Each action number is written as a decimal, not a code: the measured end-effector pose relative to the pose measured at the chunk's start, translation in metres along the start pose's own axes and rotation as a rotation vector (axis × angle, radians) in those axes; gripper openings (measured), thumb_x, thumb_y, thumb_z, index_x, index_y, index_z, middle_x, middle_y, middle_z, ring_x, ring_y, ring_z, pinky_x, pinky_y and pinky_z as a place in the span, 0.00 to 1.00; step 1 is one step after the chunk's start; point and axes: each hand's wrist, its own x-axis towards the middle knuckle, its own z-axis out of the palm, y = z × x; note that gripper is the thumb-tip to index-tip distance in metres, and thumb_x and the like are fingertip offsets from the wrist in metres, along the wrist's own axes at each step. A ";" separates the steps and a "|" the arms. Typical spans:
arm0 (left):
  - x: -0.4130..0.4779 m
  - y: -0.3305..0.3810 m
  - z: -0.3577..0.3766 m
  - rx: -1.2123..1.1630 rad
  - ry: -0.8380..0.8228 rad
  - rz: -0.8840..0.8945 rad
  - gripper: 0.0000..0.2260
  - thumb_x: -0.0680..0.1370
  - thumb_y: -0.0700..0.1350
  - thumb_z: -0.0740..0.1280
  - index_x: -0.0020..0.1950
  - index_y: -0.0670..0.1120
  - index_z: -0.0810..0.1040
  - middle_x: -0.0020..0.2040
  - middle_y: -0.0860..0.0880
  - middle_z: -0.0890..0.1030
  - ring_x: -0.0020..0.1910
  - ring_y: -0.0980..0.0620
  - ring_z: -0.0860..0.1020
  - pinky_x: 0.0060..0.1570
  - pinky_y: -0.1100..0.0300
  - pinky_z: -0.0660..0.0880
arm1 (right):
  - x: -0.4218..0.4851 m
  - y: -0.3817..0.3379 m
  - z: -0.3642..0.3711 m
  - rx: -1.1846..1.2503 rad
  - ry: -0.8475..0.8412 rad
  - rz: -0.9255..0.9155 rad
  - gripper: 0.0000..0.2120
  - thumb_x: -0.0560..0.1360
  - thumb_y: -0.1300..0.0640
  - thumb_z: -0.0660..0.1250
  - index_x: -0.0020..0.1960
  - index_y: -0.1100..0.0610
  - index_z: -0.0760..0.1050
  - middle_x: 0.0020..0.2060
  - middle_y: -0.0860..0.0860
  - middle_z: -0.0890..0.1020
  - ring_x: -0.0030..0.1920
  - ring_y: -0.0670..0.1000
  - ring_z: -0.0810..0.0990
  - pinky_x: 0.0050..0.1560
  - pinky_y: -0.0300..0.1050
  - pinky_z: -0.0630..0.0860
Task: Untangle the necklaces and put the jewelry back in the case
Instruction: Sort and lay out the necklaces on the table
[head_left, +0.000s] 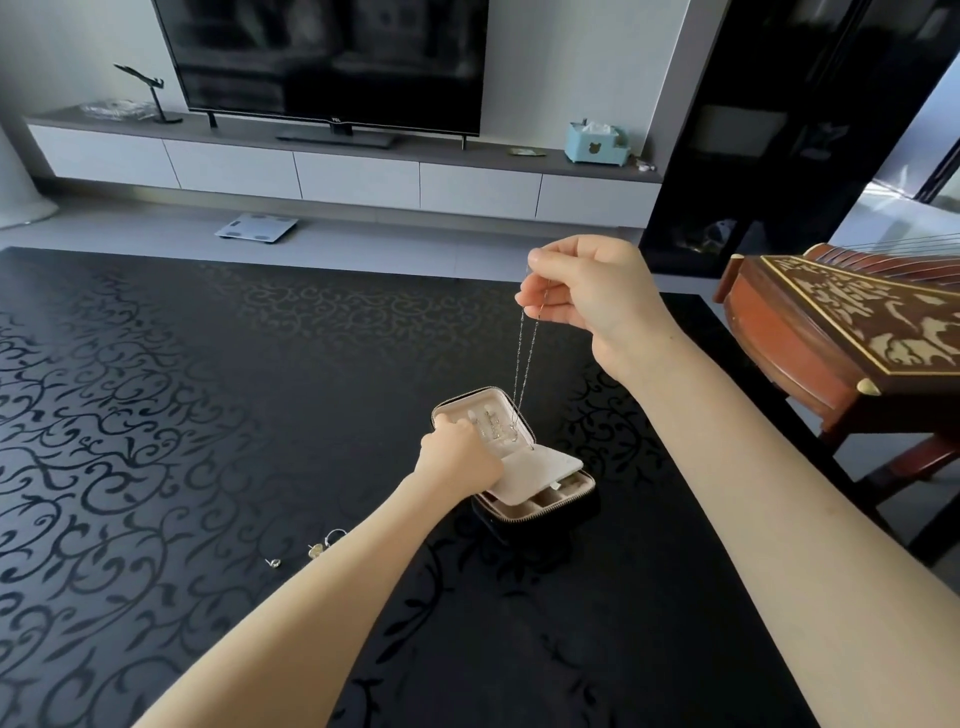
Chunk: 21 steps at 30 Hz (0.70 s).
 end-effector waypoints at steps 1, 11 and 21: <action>0.001 0.000 -0.001 -0.008 -0.014 -0.015 0.19 0.76 0.45 0.59 0.64 0.37 0.68 0.65 0.40 0.64 0.58 0.40 0.73 0.45 0.56 0.71 | 0.000 0.000 -0.001 0.003 0.000 0.001 0.03 0.75 0.63 0.65 0.44 0.63 0.76 0.33 0.55 0.81 0.36 0.52 0.81 0.46 0.49 0.81; 0.019 -0.001 0.009 0.031 0.023 -0.093 0.21 0.77 0.52 0.60 0.66 0.44 0.69 0.65 0.44 0.67 0.57 0.41 0.73 0.47 0.56 0.71 | -0.004 0.004 -0.008 0.017 0.005 0.006 0.03 0.75 0.62 0.66 0.44 0.62 0.76 0.32 0.55 0.81 0.36 0.52 0.81 0.45 0.49 0.81; -0.012 -0.004 0.013 0.116 0.393 0.167 0.08 0.73 0.33 0.57 0.47 0.44 0.70 0.45 0.48 0.73 0.39 0.48 0.68 0.37 0.58 0.62 | -0.007 -0.007 -0.012 0.046 -0.019 -0.024 0.03 0.75 0.63 0.66 0.44 0.62 0.76 0.34 0.56 0.81 0.36 0.53 0.81 0.45 0.49 0.82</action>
